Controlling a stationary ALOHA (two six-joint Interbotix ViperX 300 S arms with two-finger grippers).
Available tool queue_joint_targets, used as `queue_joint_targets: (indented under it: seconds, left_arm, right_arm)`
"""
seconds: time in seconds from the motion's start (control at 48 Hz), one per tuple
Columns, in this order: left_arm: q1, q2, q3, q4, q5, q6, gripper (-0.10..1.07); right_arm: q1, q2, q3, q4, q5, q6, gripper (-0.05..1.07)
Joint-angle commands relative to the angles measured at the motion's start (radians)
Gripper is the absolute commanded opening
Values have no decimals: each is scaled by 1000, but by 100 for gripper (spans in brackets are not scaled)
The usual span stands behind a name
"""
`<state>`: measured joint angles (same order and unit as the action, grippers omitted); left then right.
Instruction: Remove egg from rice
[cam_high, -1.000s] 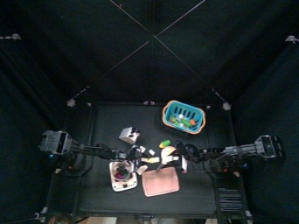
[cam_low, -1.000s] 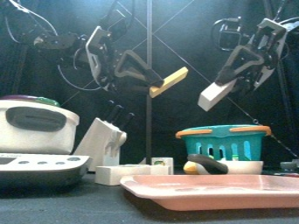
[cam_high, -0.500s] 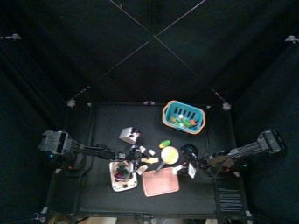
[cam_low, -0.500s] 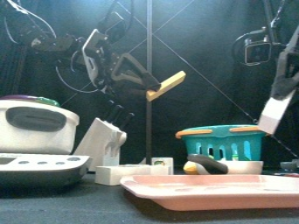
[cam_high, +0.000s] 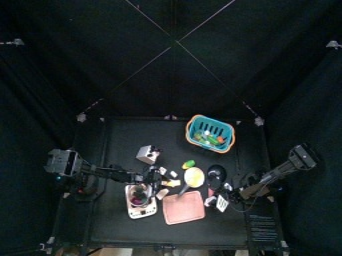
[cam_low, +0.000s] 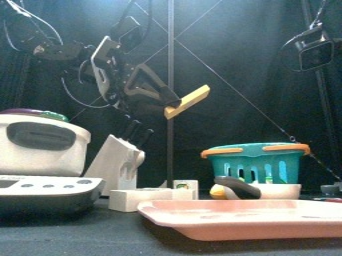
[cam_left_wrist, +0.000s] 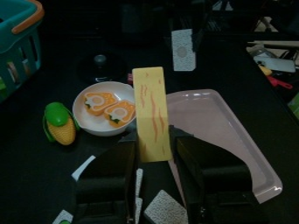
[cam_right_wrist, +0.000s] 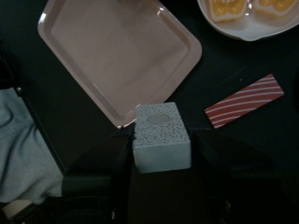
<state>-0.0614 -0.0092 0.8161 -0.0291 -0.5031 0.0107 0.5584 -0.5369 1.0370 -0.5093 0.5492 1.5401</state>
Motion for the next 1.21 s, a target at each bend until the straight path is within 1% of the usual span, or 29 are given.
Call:
queue_joint_targets:
  seconds: [0.0, 0.083, 0.104, 0.208, 0.312, 0.417, 0.583, 0.688, 0.771, 0.917, 0.979, 1.188]
  left_arm:
    - [-2, -20, -11, -3, -6, 0, 37]
    - [-2, -23, -9, -3, -6, 0, 37]
    - [-3, -25, -8, -3, -6, 0, 37]
    - [3, -44, 6, -3, -6, -2, 37]
    - [8, -75, 26, -18, -6, -2, 37]
    - [23, -106, 54, -43, -6, 0, 37]
    - [66, -138, 104, -94, -6, 0, 37]
    - [92, -153, 129, -106, -6, 0, 37]
    - [100, -160, 137, -106, -6, 0, 37]
    - [103, -163, 140, -104, -6, 3, 37]
    - [107, -163, 140, -103, -6, 5, 37]
    - [120, -164, 143, -101, -6, 5, 37]
  right_arm:
    - [43, 28, -49, -160, 38, 124, 64]
    - [71, 48, -78, -301, 74, 230, 65]
    - [77, 55, -87, -356, 89, 265, 65]
    - [80, 94, -112, -540, 124, 370, 65]
    - [64, 144, -132, -695, 124, 446, 65]
    - [26, 206, -164, -818, 124, 506, 65]
    - [-34, 328, -232, -927, 100, 531, 65]
    - [-80, 405, -288, -969, 69, 531, 65]
    - [-110, 460, -337, -1002, 37, 532, 65]
    - [-161, 551, -420, -1035, -28, 531, 65]
    - [-195, 588, -451, -1051, -63, 529, 65]
    - [-290, 664, -511, -1077, -150, 526, 66]
